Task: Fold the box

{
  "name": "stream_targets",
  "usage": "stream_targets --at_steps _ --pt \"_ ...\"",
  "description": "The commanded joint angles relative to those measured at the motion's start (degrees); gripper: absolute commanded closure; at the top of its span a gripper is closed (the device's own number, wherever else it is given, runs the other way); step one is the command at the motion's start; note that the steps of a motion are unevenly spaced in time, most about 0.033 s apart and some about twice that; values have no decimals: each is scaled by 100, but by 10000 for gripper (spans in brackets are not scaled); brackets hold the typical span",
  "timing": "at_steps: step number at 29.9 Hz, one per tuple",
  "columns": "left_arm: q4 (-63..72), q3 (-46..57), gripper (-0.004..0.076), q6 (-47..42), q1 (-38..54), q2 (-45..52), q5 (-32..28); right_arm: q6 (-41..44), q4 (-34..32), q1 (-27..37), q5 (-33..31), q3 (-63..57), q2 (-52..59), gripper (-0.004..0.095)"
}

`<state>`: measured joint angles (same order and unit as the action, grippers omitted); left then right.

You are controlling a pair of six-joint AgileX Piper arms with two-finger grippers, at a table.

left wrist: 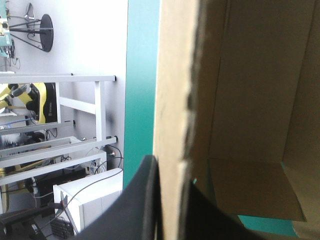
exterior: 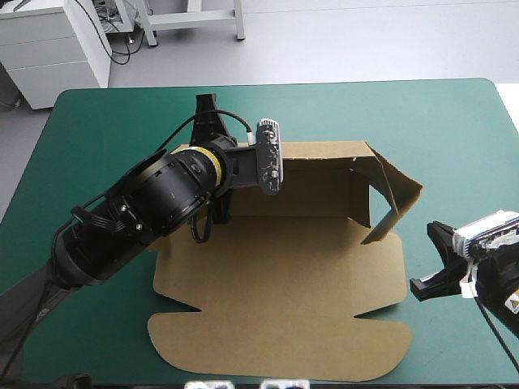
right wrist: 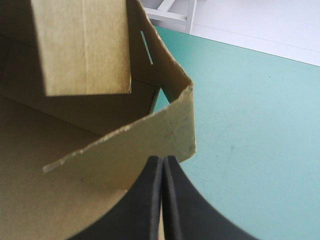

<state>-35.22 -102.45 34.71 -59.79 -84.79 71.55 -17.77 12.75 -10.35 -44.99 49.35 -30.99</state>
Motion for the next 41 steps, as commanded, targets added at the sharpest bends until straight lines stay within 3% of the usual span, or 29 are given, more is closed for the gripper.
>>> stream_targets --at_steps 1,7,29,41 --pt "-210 -203 724 -176 -243 250 212 -6 15 -3 459 127 -34 927" --pt "-149 -203 724 -596 -307 261 212 -6 -26 -3 473 127 -34 927" --pt "-245 -163 724 -550 -278 41 221 7 -24 -3 483 127 -34 927" --pt "-672 1075 725 -1001 -278 -141 197 97 -24 -3 483 127 -34 927"
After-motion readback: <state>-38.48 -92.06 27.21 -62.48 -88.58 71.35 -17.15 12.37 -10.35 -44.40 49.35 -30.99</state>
